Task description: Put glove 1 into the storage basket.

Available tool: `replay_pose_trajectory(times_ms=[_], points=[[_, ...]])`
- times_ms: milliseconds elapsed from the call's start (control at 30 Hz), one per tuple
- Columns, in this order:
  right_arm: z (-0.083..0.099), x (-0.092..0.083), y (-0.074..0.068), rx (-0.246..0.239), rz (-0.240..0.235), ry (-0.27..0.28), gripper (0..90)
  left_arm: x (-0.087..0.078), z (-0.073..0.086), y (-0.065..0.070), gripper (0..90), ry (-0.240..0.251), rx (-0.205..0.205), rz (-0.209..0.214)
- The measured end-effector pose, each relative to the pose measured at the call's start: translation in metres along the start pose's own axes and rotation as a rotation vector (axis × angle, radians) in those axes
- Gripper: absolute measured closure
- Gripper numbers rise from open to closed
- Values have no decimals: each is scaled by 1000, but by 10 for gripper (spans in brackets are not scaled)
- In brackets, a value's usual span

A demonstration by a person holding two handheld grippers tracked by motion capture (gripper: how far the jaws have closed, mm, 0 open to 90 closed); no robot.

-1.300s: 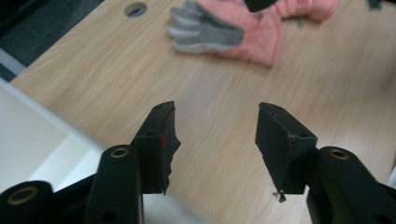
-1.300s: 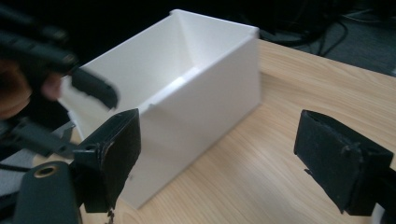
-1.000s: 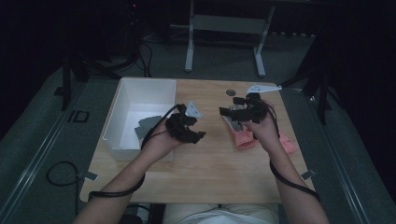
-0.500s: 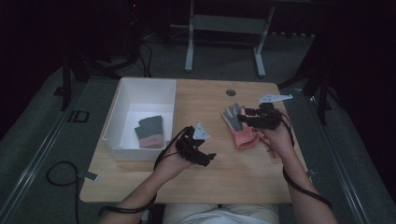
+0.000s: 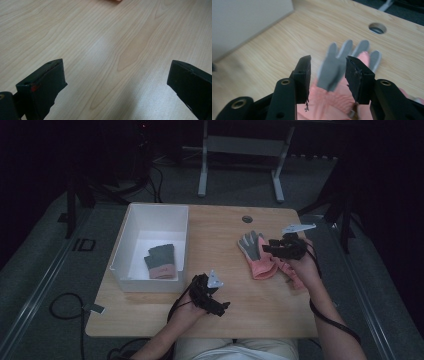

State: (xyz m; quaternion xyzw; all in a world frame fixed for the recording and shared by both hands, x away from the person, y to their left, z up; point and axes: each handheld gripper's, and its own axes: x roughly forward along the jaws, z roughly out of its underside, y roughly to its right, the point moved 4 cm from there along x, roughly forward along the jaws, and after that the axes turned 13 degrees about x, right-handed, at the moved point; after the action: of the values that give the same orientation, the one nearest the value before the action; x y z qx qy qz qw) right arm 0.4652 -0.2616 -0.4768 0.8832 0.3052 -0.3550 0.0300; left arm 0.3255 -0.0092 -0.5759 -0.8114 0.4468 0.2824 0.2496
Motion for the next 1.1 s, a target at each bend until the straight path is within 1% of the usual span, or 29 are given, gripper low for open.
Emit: replay_pose_trajectory(times_ms=[33,67,133,200,233,267,333,400,467,500,533,567,600,633,667,700,733,767,800,867,900,933,967,1000,1067,1100], points=[[1,6,4,-3,14,-20,574,1,2,2,4,7,-8,0],[1,10,6,-5,19,-27,584,2,5,3,4,3,-5,-9],[1,17,7,-5,19,-41,604,4,9,5,4,4,-4,-28],[0,25,9,-13,22,-56,632,5,13,5,4,10,-16,-35],[0,29,10,-14,25,-68,644,4,14,6,4,17,-16,-52],[0,33,11,-12,25,-81,680,3,16,6,4,27,-19,-71],[0,43,11,-14,26,-117,688,0,19,6,4,50,-33,-96],[0,53,10,-40,34,-155,690,-4,21,6,4,73,-48,-121],[1,62,10,-58,43,-176,685,-6,25,6,4,69,-64,-145],[1,66,10,-63,46,-187,673,-6,27,6,4,46,-68,-155],[1,70,11,-67,48,-191,665,-5,29,5,4,30,-81,-159],[2,74,11,-72,40,-197,652,-5,31,5,4,31,-91,-153],[2,74,11,-72,40,-197,652,-5,31,5,4,31,-91,-153],[7,85,12,-96,35,-220,627,-6,30,6,4,48,-90,-163],[10,90,13,-113,58,-240,623,-7,29,5,4,52,-89,-160],[12,93,14,-119,66,-249,619,-7,29,5,4,57,-89,-155],[16,97,14,-129,69,-256,618,-7,30,5,4,55,-88,-153],[16,97,14,-129,69,-256,618,-7,30,5,4,55,-88,-153],[19,99,14,-140,78,-256,625,-7,30,6,4,59,-81,-144],[21,104,14,-108,84,-243,657,-7,30,7,4,59,-72,-129],[22,105,14,-102,80,-240,673,-7,29,7,4,60,-70,-123],[22,106,14,-84,79,-236,690,-6,29,8,4,62,-62,-119],[22,107,15,-55,80,-232,719,-6,29,9,4,62,-52,-120],[23,108,14,-40,80,-229,742,-6,28,9,4,62,-48,-119],[24,109,13,-5,89,-222,790,-6,28,9,4,69,-53,-115],[24,108,13,4,96,-214,808,-7,27,9,4,74,-53,-116]])
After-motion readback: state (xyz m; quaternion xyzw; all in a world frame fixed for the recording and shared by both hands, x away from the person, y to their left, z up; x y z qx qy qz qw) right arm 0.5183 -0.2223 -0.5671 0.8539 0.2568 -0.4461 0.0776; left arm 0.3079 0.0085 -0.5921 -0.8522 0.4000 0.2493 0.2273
